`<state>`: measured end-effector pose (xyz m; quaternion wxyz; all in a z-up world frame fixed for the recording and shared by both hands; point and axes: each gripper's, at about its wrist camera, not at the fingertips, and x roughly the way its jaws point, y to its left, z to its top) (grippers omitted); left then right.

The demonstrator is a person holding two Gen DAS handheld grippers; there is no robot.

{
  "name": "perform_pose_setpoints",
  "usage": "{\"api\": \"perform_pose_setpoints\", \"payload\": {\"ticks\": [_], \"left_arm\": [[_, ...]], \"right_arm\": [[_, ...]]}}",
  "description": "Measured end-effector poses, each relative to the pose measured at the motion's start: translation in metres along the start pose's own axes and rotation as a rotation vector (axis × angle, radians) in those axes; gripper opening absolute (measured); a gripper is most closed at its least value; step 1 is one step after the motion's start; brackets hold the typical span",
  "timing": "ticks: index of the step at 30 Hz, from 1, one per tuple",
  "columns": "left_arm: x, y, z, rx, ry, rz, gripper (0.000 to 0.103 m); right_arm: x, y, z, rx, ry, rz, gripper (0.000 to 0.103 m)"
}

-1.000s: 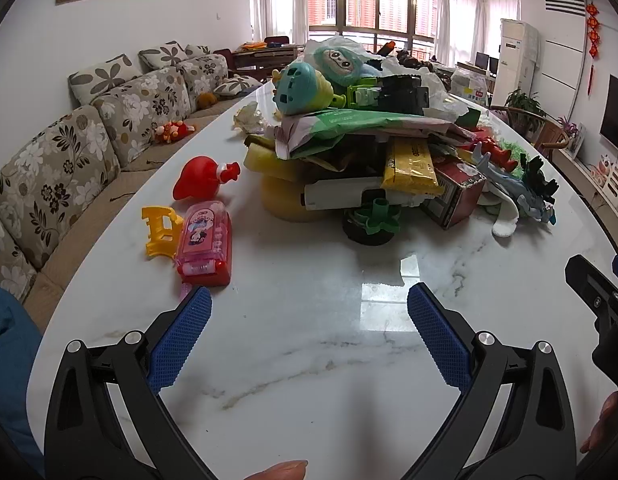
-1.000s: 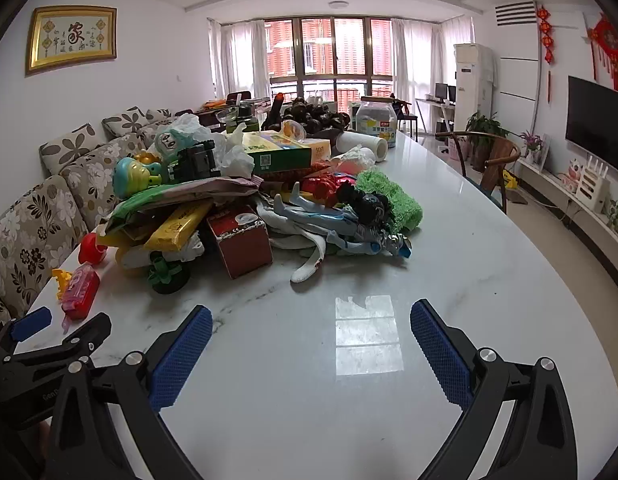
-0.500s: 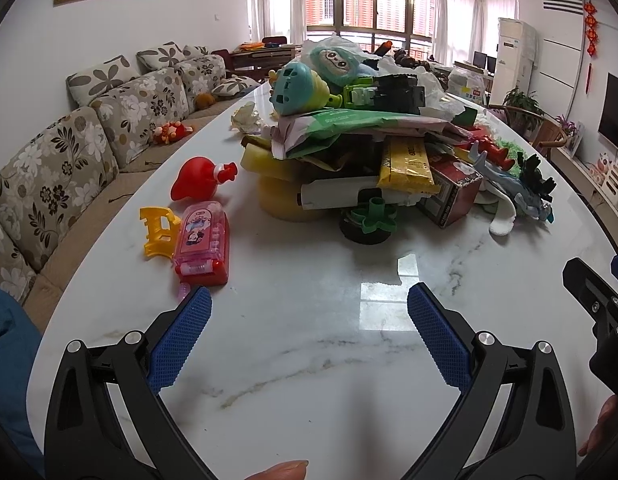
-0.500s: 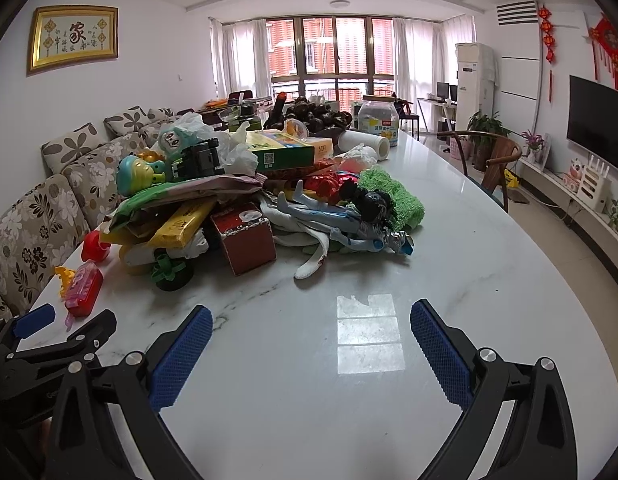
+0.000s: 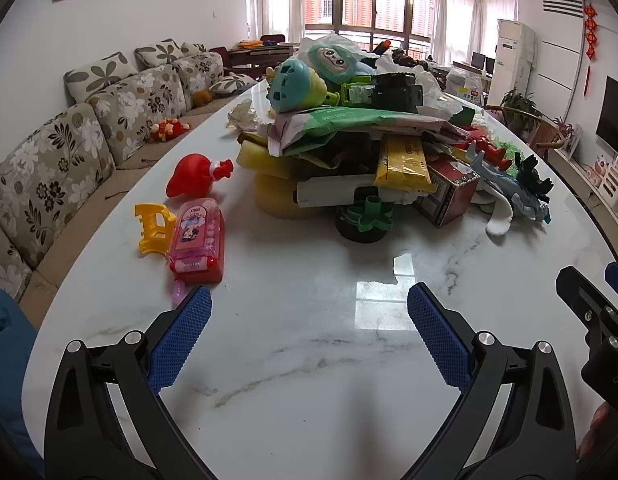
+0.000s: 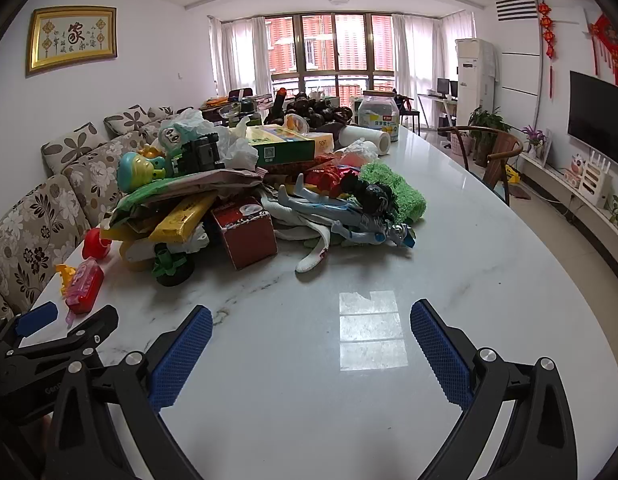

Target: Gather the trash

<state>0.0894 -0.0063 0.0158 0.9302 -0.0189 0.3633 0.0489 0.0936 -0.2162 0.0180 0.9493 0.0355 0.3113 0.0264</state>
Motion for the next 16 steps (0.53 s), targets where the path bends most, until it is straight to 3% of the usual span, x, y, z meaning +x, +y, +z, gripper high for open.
{"api": "perform_pose_setpoints", "payload": {"ticks": [10,13,16], "left_arm": [[-0.0072,-0.0022,-0.0027,0.017,-0.041,0.033,0.096],[-0.0053,-0.0029,-0.0019,0.021,-0.011,-0.017,0.096],[-0.0070,-0.0039,-0.0028,0.025,-0.024,-0.001,0.096]], "right_arm": [[-0.0010,0.0003,-0.0007,0.002,-0.001,0.003,0.098],[-0.0010,0.0006,-0.0006,0.003,-0.001,0.002,0.098],[-0.0032,0.0012,-0.0009,0.006,-0.010,0.000,0.098]]}}
